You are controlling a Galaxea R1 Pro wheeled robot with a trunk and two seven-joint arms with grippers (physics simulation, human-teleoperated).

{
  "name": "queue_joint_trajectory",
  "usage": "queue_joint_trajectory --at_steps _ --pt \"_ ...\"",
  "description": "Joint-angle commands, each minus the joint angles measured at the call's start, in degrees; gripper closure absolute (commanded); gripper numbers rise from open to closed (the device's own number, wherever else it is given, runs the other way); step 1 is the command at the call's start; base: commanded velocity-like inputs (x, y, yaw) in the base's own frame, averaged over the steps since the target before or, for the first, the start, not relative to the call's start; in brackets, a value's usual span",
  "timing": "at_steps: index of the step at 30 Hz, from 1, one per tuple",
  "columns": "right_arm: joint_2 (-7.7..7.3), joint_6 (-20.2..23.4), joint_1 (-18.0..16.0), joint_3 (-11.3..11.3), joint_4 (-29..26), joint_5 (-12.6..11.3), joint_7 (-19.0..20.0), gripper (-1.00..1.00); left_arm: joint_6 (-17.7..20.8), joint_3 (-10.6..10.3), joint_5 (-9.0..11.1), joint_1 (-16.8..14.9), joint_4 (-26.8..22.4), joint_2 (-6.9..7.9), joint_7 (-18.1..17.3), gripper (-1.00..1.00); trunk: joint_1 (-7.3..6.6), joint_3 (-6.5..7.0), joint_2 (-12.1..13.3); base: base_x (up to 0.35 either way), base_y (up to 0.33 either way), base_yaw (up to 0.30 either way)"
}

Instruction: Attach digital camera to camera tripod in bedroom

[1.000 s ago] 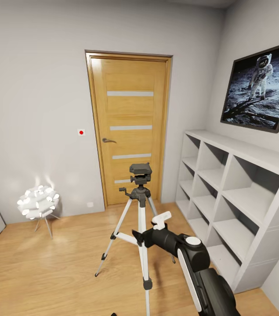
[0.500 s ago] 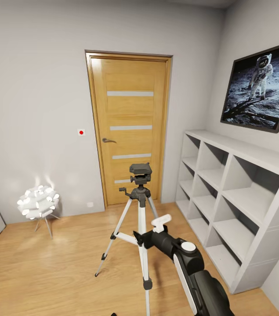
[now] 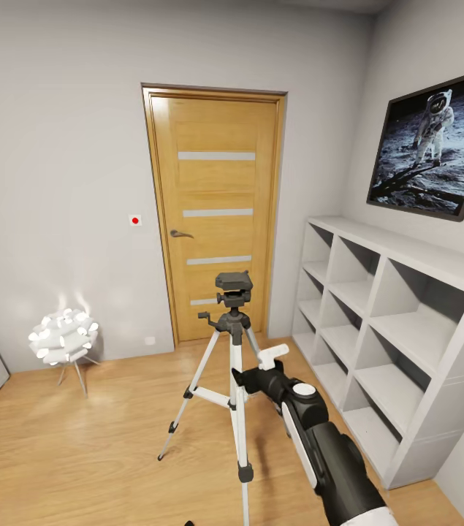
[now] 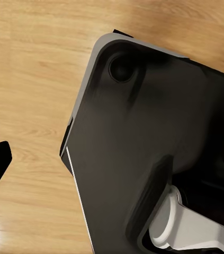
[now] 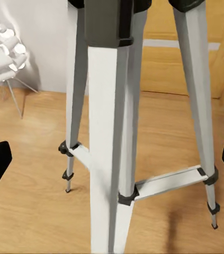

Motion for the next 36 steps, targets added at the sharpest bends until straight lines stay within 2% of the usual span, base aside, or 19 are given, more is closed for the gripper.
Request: queue_joint_trajectory --at_steps 1,3,5,10,16,21,26,30,36 --pt "0.02 0.2 -2.3 -0.1 3.8 0.5 0.3 -1.0 -0.1 0.0 0.2 0.0 0.0 0.0 0.0 -1.0 0.02 -0.02 0.0 0.0 0.0 0.0" --pt "0.02 0.2 -2.6 -0.1 4.6 0.3 0.2 -1.0 -0.1 0.0 0.2 0.0 0.0 -0.02 0.0 -1.0 0.02 -0.02 0.0 0.0 0.0 0.0" --pt "0.02 0.2 -3.1 -0.1 5.8 -1.5 0.2 -1.0 -0.1 0.0 0.2 0.0 0.0 -0.01 0.0 -1.0 0.02 -0.02 0.0 0.0 0.0 0.0" --pt "0.02 0.0 -4.7 -0.1 7.0 -3.3 0.2 -1.0 -0.1 0.0 0.2 0.0 0.0 0.0 0.0 -1.0 0.02 -0.02 0.0 0.0 0.0 0.0" --pt "0.02 -0.8 -7.8 -0.2 12.3 -3.8 0.2 -1.0 -0.1 0.0 0.2 0.0 0.0 0.0 0.0 -1.0 0.02 -0.02 0.0 0.0 0.0 0.0" --pt "0.02 -3.2 -8.7 -0.2 15.0 -3.9 0.0 -1.0 -0.1 0.0 0.2 0.0 0.0 -0.02 0.0 -1.0 0.02 -0.02 0.0 0.0 0.0 0.0" --pt "0.02 -5.6 -8.9 -0.3 15.8 -4.0 -0.6 -1.0 -0.1 0.0 0.2 0.0 0.0 -0.03 0.0 -1.0 0.02 -0.02 0.0 0.0 0.0 0.0" --pt "0.02 -6.7 -9.0 -0.2 16.1 -4.0 -2.5 -1.0 -0.1 0.0 0.2 0.0 0.0 -0.02 0.0 -1.0 0.02 -0.02 0.0 0.0 0.0 0.0" --pt "0.02 -7.3 -9.0 -0.1 16.4 -4.2 -4.5 -1.0 -0.1 0.0 0.2 0.0 0.0 -0.02 0.0 -1.0 0.02 -0.02 0.0 0.0 0.0 0.0"
